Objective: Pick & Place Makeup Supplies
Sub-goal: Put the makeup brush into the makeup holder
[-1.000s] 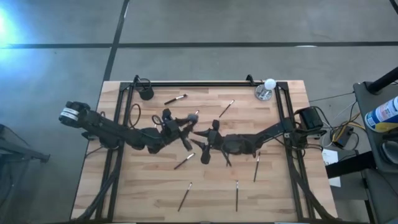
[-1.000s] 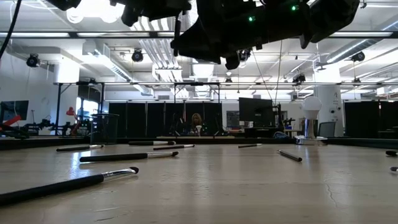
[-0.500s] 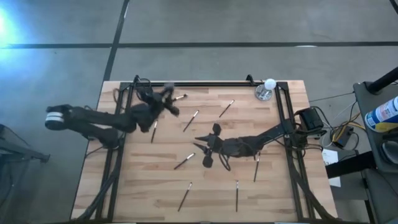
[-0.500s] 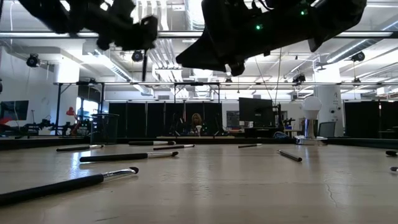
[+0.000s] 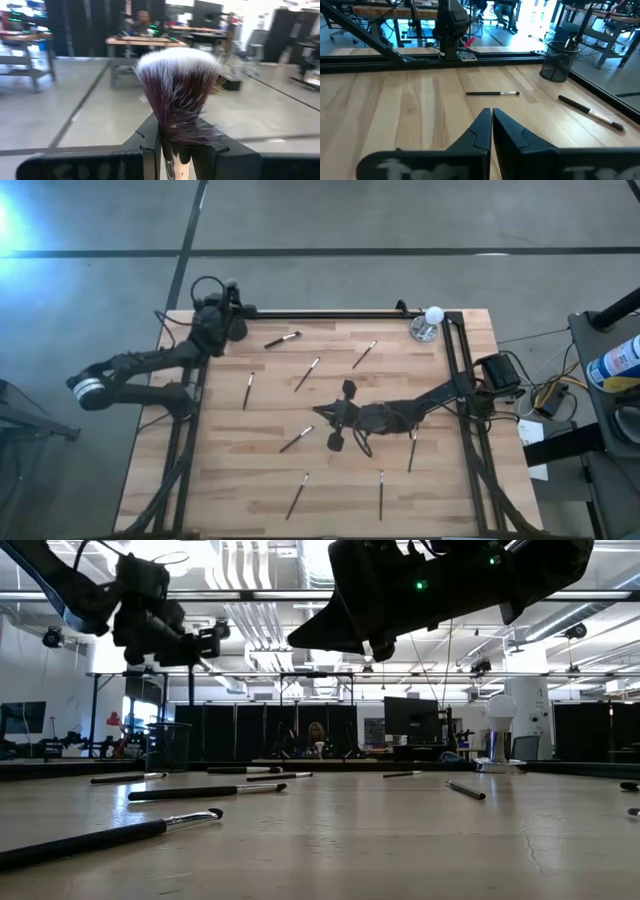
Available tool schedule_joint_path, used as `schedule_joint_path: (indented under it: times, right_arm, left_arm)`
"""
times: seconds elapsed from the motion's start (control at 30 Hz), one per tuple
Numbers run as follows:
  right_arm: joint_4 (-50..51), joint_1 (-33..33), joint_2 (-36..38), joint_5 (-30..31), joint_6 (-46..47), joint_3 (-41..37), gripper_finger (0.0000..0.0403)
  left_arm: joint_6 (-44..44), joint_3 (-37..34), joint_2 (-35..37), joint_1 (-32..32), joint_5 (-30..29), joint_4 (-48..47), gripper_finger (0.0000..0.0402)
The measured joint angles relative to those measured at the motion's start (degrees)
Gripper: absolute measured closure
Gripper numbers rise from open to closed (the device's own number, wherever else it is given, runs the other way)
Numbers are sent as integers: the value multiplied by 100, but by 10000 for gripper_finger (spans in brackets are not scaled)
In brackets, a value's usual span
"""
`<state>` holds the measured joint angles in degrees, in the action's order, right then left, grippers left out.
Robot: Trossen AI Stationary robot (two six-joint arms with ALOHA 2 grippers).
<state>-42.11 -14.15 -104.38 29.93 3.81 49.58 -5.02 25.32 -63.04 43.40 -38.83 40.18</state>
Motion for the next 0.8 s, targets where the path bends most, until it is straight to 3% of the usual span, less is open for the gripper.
schedule_joint_path:
  times: [0.27,0.57,0.8]
  right_arm:
    - [-17,3,0,-1,-274,0,394]
    - [-22,13,0,-4,-363,0,394]
    - [-22,13,0,-7,-356,0,394]
  left_arm:
    - [159,-54,-723,531,22,755,336]
    - [210,-720,-1642,567,-113,2642,336]
    - [202,-1083,-1875,568,-252,2927,336]
